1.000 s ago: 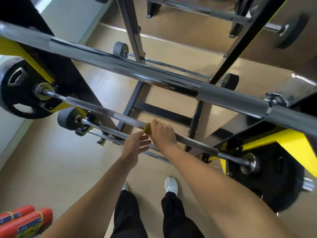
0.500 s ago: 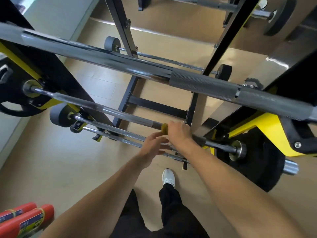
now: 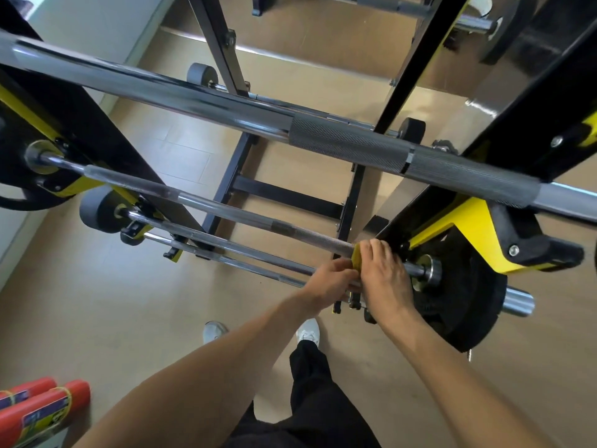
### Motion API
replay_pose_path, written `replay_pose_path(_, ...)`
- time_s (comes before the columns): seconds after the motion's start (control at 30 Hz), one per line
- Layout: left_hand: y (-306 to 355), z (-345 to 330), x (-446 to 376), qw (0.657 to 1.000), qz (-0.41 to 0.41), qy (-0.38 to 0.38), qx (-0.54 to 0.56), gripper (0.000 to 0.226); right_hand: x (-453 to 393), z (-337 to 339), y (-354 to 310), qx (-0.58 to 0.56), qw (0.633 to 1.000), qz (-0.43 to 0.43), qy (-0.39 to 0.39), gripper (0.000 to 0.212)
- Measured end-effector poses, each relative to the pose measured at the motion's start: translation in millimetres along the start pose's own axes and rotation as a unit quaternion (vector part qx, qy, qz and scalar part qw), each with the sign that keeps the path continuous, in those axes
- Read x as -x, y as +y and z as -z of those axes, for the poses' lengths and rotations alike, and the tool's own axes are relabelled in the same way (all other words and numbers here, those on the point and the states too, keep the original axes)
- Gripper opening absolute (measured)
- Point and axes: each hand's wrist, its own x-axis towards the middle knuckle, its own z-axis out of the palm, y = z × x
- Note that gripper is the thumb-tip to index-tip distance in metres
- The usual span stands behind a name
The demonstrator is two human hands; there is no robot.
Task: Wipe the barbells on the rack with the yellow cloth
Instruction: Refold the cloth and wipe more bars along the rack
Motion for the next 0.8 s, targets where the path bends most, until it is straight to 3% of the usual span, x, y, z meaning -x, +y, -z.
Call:
replay_pose_path(0.17,-4,-22,-3,0.999,-0.006,-0.012,0.034,0.036,29,-7,7,0.002,1.000,-0.011,-0.012,0.091)
replay_pose_path(0.27,-14,-22,-2,0.997,0.002,-0.040,0.069,0.045,47,-16,4,0.021,1.000,-0.005,-0.002,0.084)
replay_pose_path(0.43,-36,-15,1,0.989,0.000,-0.078,0.124,0.055,59,-25,-4,-0.102,0.994,0.006,0.048,0.075)
replay_pose_path(0.5,-45,-9,3,0.988,0.008,-0.084,0.131,0.046,63,-27,-10,-0.124,0.992,0.011,-0.001,0.073)
replay_pose_path(0.6,-75,-2,4,0.987,0.041,-0.069,0.136,0.041,68,-34,-17,-0.206,0.968,0.001,-0.144,0.073)
replay_pose_path(0.73,-119,12,-1,0.985,0.120,0.002,0.127,0.064,55,-43,-20,-0.323,0.891,0.023,-0.317,0.073)
replay_pose_path(0.8,-131,19,-2,0.981,0.142,0.015,0.129,0.051,44,-55,-18,-0.392,0.825,0.012,-0.407,0.076)
